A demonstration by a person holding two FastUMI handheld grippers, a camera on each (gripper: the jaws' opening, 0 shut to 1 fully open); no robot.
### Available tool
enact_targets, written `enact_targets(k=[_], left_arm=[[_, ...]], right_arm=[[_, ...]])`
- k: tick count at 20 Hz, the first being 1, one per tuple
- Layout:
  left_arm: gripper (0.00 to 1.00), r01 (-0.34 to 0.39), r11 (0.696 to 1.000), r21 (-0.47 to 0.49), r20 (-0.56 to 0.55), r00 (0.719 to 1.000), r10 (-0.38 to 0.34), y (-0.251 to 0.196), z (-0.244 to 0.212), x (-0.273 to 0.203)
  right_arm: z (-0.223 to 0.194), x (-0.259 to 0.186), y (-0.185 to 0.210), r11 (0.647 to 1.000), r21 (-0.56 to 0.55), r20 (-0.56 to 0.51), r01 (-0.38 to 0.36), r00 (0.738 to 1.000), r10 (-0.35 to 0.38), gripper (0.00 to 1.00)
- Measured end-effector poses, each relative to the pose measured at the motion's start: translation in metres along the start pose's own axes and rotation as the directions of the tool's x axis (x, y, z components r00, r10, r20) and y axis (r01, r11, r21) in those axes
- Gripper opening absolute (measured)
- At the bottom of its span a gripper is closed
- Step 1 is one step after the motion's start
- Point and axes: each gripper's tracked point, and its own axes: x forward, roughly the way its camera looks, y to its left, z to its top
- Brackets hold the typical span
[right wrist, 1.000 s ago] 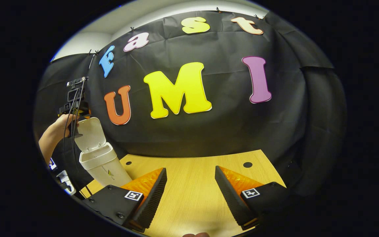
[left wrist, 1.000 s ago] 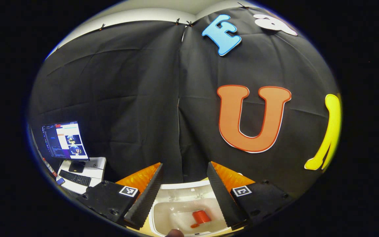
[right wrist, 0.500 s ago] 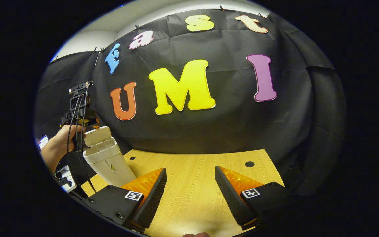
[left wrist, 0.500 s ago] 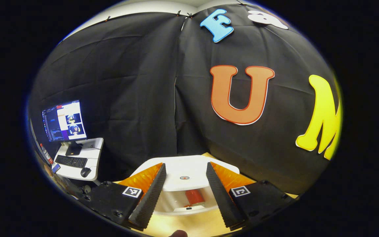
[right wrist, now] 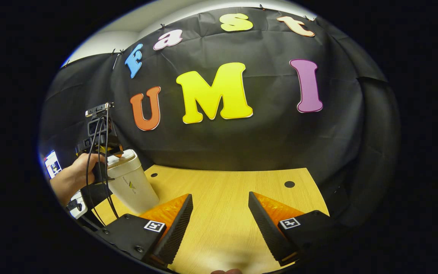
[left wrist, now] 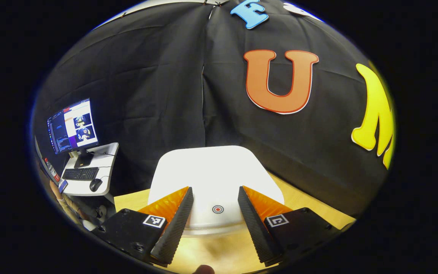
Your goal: Press the lid of the desktop garbage bin to open it, pick up the crumpled paper on the desktop and throw it into the bin, then pick up the pop can on the desktop and drop it into the bin, and finally close the garbage bin lid.
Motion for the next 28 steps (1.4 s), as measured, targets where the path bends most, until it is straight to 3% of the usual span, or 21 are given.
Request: enact_targets(k=[3,8,9,10,19,23,25,28], left_arm=[[0.82,0.002,1.0,0.006,0.015,1.0,-0.002,0.002,-0.006,0.001],[0.81,0.023,1.0,0.009,0.095,0.995,-0.024,0.001,-0.008,0.001],[0.87,0.022,1.0,0.017,0.099,0.995,-0.024,0.0,-0.012,0.001],[0.81,0.02,0.999,0.031,0.098,0.995,-0.023,-0.001,-0.014,0.001],[0.8,0.035,0.998,0.058,0.159,0.986,-0.044,-0.001,-0.018,0.002],[0.79,0.045,0.995,0.087,0.188,0.98,-0.061,-0.001,-0.008,-0.002],[0.79,0.07,0.994,0.085,0.183,0.98,-0.085,-0.003,-0.011,-0.003],[0.92,0.166,0.981,0.103,0.195,0.963,-0.184,-0.015,-0.001,-0.014]], right_arm=[[-0.003,0.002,-0.001,1.0,0.0,-0.009,-0.001,1.0,0.001,0.93],[-0.013,0.003,0.005,0.995,0.092,-0.016,-0.031,0.999,0.032,0.93],[-0.016,0.003,0.005,0.994,0.101,-0.017,-0.03,0.999,0.031,0.93],[-0.019,0.003,0.004,0.994,0.107,-0.017,-0.031,0.999,0.033,0.93],[-0.031,0.004,0.015,0.985,0.15,-0.047,-0.086,0.994,0.094,0.93],[-0.018,0.005,0.031,0.986,0.133,-0.021,-0.106,0.994,0.11,0.93],[-0.01,0.005,0.038,0.989,0.103,-0.004,-0.11,0.994,0.111,0.93],[0.01,0.007,0.04,0.996,0.058,0.057,-0.069,0.996,0.066,0.93]])
